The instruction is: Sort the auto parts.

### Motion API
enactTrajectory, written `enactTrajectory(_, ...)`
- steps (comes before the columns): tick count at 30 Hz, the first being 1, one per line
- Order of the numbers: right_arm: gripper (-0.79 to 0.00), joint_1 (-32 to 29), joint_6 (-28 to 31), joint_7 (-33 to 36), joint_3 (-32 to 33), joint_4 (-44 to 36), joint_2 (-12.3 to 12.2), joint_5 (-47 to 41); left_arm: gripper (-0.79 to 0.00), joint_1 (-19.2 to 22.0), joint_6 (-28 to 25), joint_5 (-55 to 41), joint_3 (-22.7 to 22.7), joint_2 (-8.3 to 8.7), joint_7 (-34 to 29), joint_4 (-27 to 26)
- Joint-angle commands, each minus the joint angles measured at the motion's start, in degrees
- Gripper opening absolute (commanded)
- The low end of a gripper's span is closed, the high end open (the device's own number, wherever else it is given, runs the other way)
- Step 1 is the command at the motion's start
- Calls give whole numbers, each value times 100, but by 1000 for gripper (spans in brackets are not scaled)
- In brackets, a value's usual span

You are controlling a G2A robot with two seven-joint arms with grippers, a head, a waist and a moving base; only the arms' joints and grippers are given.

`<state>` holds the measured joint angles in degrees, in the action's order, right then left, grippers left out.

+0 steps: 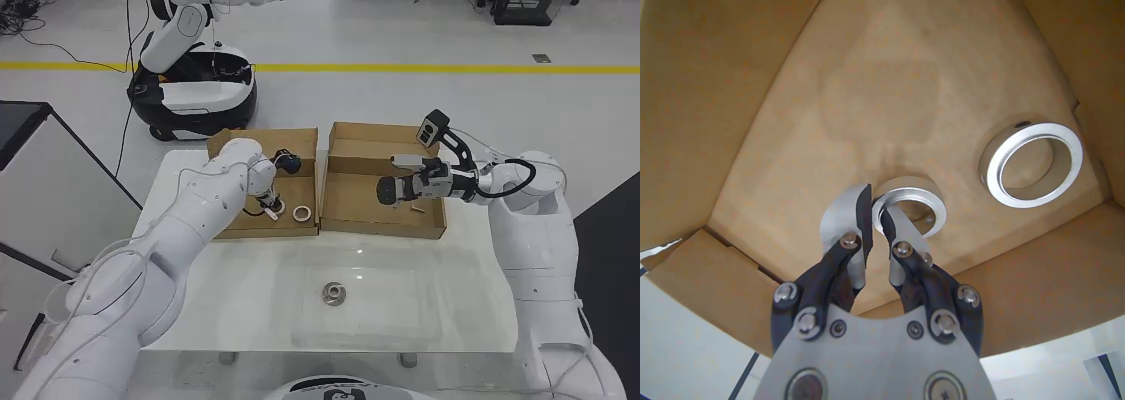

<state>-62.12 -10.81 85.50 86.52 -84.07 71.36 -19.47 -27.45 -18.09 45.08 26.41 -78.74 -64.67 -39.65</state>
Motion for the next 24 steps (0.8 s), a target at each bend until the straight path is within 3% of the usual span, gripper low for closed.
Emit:
enactTrajectory(1, 0, 0, 0, 0, 0, 0, 0, 0, 0, 31, 9, -6, 19, -22, -12, 3)
enactTrajectory(10, 0, 0, 0, 0, 0, 0, 0, 0, 0, 129, 65, 24, 163, -34, -107, -257)
enactTrajectory(16, 0, 0, 0, 0, 0, 0, 0, 0, 0, 151, 102, -35, 411, 73, -358, -872)
enactTrajectory(21, 0, 0, 0, 0, 0, 0, 0, 0, 0, -20, 342, -263, 740, 235, -839, -1676)
enactTrajectory(24, 0, 0, 0, 0, 0, 0, 0, 0, 0, -20, 342, -263, 740, 235, -839, -1676)
